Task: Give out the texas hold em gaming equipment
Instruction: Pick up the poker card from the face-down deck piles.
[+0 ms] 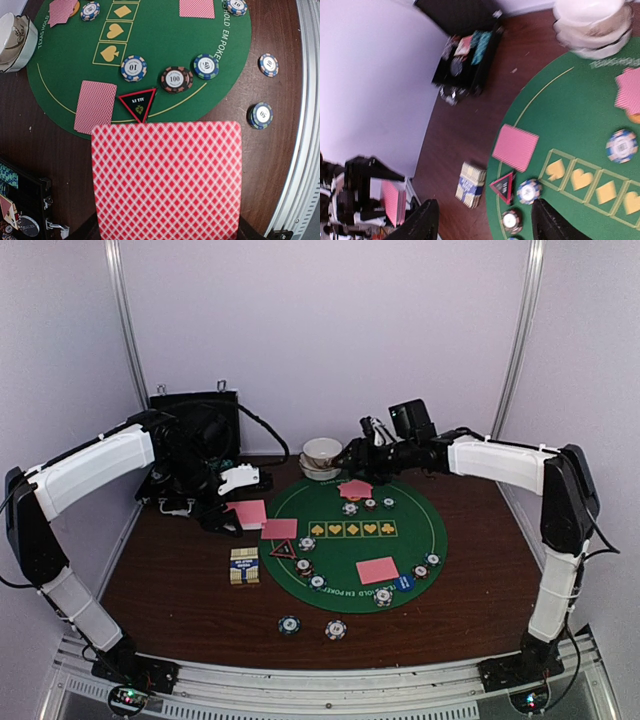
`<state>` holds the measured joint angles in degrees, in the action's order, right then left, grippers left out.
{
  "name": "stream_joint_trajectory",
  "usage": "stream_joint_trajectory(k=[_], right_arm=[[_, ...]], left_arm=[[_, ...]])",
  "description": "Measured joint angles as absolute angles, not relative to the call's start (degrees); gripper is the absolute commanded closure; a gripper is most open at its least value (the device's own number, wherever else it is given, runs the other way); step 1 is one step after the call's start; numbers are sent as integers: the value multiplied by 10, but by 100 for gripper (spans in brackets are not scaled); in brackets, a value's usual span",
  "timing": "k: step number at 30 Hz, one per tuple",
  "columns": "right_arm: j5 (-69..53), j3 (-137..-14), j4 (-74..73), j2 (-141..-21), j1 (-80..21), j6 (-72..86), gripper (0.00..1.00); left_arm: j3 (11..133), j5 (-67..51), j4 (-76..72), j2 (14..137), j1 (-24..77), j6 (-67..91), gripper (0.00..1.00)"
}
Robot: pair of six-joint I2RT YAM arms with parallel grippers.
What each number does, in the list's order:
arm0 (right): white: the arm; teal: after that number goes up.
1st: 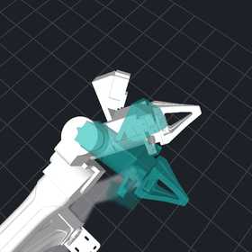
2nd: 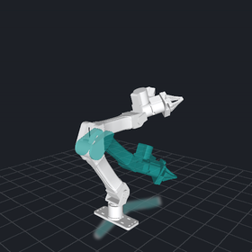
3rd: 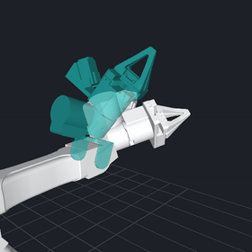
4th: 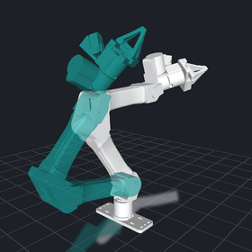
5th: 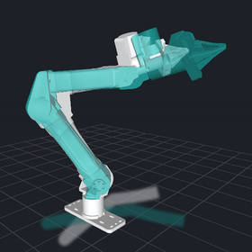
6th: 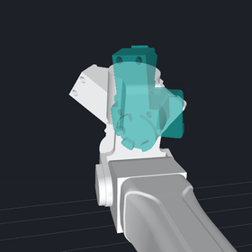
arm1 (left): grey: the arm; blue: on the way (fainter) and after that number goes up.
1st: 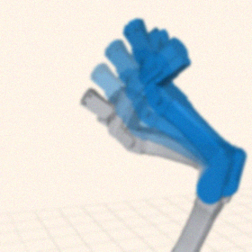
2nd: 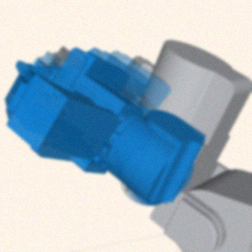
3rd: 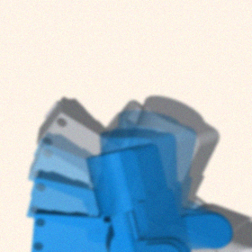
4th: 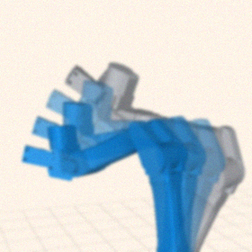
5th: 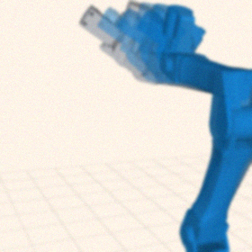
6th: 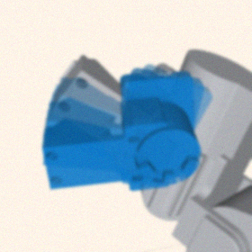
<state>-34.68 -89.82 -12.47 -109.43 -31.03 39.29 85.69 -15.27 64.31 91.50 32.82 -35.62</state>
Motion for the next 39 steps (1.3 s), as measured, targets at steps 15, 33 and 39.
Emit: stream_joint_trajectory(k=[15,33,39], right_arm=[[-434,-788,117,-1092,-479,570,31],[-467,-832,211,-1174,-499,665,29],[-474,-866,224,-1203,-509,680,29]], left_arm=[[857,-152,643,915,328,-354,100],[857,-152,641,915,328,-354,100],[857,-153,641,915,328,-354,100]])
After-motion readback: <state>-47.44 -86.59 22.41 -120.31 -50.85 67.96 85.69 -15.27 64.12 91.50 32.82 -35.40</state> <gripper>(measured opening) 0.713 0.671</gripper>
